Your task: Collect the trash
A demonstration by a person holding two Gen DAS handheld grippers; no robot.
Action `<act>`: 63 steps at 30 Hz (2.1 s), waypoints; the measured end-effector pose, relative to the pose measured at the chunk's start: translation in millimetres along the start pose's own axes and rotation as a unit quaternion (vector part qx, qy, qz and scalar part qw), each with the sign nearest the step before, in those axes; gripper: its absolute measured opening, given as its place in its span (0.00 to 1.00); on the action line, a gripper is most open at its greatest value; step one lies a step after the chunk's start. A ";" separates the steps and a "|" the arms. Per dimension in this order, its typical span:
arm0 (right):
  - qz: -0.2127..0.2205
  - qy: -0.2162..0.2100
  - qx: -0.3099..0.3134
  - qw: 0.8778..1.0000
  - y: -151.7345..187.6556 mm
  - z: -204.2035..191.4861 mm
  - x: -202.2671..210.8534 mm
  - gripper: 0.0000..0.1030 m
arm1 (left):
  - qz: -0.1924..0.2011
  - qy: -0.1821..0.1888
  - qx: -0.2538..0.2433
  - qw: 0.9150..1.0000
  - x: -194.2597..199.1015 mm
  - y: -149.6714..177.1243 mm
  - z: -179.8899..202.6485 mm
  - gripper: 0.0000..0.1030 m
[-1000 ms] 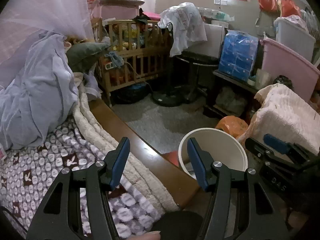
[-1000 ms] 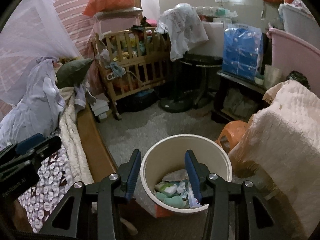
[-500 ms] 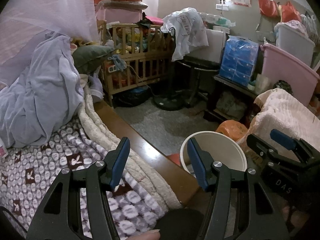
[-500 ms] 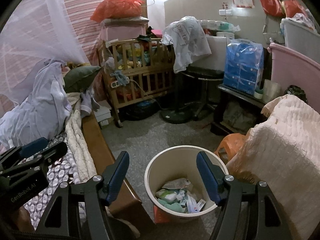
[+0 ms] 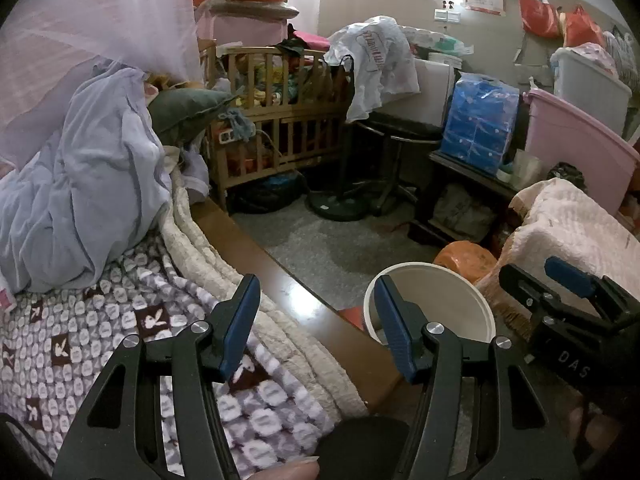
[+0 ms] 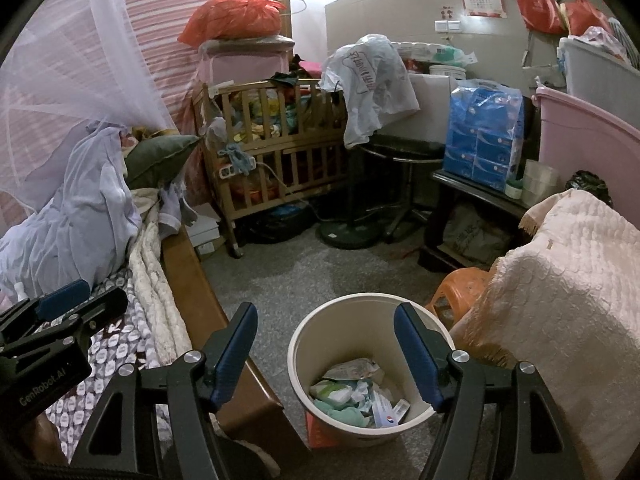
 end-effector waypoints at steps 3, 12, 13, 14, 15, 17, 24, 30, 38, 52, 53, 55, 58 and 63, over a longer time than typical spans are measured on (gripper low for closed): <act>0.000 -0.001 0.000 1.000 0.2 1.2 0.2 0.67 | -0.001 0.000 -0.001 1.000 -0.6 -0.1 -0.1 0.56; -0.002 -0.001 0.000 1.000 0.3 2.2 0.1 0.67 | -0.002 0.001 0.000 1.000 -2.9 0.2 -0.6 0.56; -0.002 -0.001 0.000 1.000 0.3 2.2 0.2 0.67 | -0.002 0.001 -0.001 1.000 -3.1 1.1 -0.5 0.56; -0.002 0.000 0.000 1.000 0.4 1.8 0.2 0.67 | -0.003 0.002 0.000 1.000 -4.2 2.0 -0.8 0.56; -0.003 0.000 0.001 1.000 0.3 2.3 0.4 0.67 | -0.003 0.002 0.000 1.000 -4.4 2.0 -0.9 0.56; -0.002 0.000 0.000 1.000 0.4 1.5 0.5 0.67 | -0.003 0.001 -0.001 1.000 -4.7 2.1 -1.0 0.56; -0.003 -0.001 -0.001 1.000 0.4 1.9 -0.1 0.67 | -0.006 -0.001 -0.001 1.000 -6.6 5.2 -1.7 0.56; -0.004 0.000 0.000 1.000 2.6 3.2 -1.4 0.68 | -0.005 0.001 0.000 1.000 -6.1 5.0 -2.2 0.56; -0.008 0.000 0.001 1.000 5.9 1.8 -5.1 0.68 | -0.007 -0.003 0.002 1.000 -11.1 12.9 -6.5 0.56; -0.013 0.000 0.001 1.000 8.7 2.5 -10.7 0.68 | -0.009 -0.004 0.004 1.000 -11.6 13.0 -7.4 0.56; -0.013 -0.001 0.002 1.000 10.3 2.5 -10.8 0.68 | -0.010 -0.003 0.004 1.000 -12.6 13.5 -8.0 0.56; -0.012 0.002 0.002 1.000 8.8 2.1 -10.4 0.68 | -0.010 -0.003 0.004 1.000 -13.1 14.9 -8.4 0.56; -0.014 0.001 0.001 1.000 10.4 1.9 -10.3 0.68 | -0.010 -0.003 0.004 1.000 -13.0 15.8 -8.6 0.56; -0.015 0.001 0.001 1.000 10.7 1.1 -12.1 0.68 | -0.011 -0.003 0.005 1.000 -13.4 16.1 -8.5 0.56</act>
Point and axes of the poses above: each gripper's, at about its wrist camera, not at the fingertips, and x roughly against the way its jaws point, z to its right, y to its underside, the point moved 4 cm from there along -x, roughly the way its jaws point, and after that the axes turned 10 degrees about -z, right-handed, at the moved point
